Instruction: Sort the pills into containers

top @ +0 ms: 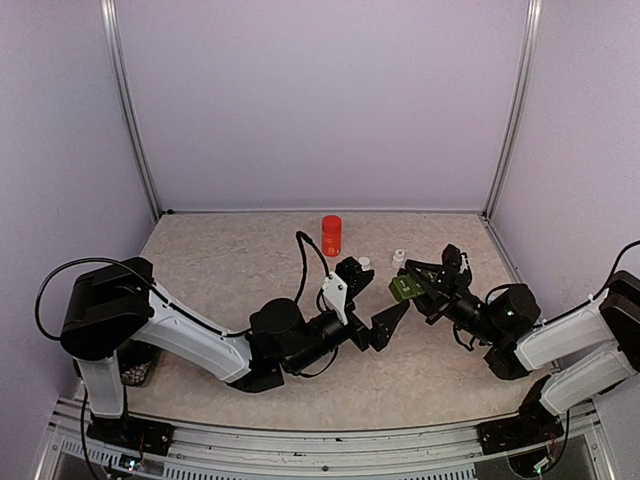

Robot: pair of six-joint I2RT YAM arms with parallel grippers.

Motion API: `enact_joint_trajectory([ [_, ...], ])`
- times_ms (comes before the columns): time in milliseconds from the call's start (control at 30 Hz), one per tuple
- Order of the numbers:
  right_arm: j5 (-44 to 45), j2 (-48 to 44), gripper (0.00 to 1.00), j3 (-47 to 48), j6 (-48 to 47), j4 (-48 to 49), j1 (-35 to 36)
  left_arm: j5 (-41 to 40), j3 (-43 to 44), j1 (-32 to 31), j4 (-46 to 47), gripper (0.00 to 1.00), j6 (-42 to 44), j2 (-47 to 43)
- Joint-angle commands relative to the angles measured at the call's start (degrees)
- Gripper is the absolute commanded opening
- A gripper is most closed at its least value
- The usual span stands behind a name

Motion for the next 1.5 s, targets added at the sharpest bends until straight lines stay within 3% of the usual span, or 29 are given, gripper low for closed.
enact_joint_trajectory([
  [0,-3.38,-0.24,0.11,-1.7,-1.29,-0.62,0.97,-0.63,2.4,2.05,4.21,0.91,-0.23,0.14],
  [600,-3.24,7.51,0.1,-2.01,1.17,8.34,2.21,0.32,3.7,2.59,7.17,0.94,2.01,0.42],
  [800,-2.2,9.86,0.1,-3.26,2.75,12.38,2.21,-1.43,3.46,1.69,7.97,0.95,6.28,-0.39],
  [1100,-0.65,9.83,0.07,-4.85,2.95,10.31,2.12,-0.54,3.13,0.92,6.74,0.96,10.76,-3.99],
  [1467,-0.26,5.61,0.06,-5.11,0.06,-0.98,1.5,-1.81,2.83,-0.44,5.52,0.96,13.5,-5.59],
])
